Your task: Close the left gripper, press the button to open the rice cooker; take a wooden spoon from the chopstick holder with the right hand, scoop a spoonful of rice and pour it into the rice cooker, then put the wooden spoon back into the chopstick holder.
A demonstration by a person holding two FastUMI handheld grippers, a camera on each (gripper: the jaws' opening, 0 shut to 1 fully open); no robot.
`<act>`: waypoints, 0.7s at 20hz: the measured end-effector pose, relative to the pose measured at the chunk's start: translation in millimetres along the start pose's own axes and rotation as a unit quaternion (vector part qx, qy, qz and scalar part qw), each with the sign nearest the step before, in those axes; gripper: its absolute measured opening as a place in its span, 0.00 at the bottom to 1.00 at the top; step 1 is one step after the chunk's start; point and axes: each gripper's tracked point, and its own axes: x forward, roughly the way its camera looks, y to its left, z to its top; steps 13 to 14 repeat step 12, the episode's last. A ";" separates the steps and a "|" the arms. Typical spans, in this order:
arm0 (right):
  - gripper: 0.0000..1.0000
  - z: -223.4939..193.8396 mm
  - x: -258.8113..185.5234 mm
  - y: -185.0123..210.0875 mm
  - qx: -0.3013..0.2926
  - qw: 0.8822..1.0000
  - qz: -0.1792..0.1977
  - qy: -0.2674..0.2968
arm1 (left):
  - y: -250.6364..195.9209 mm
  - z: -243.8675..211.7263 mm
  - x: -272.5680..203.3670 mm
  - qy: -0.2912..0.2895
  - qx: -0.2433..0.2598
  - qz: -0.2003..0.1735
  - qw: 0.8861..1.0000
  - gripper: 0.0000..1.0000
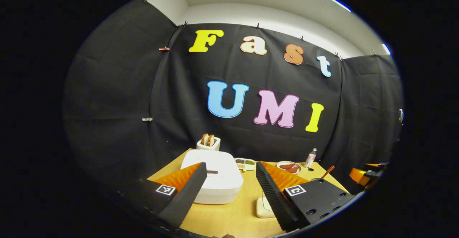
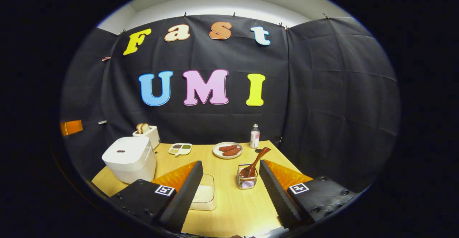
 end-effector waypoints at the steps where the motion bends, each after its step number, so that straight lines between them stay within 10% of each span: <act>1: 0.99 3.2 -0.5 2.3 0.002 1.000 0.003 -0.001 | -2.9 -0.3 -0.1 0.000 0.005 -0.006 1.000 0.95; 14: 1.00 -1.1 8.5 13.1 0.005 1.000 -0.001 0.016 | -11.2 -15.6 8.5 0.012 0.041 -0.036 0.998 0.95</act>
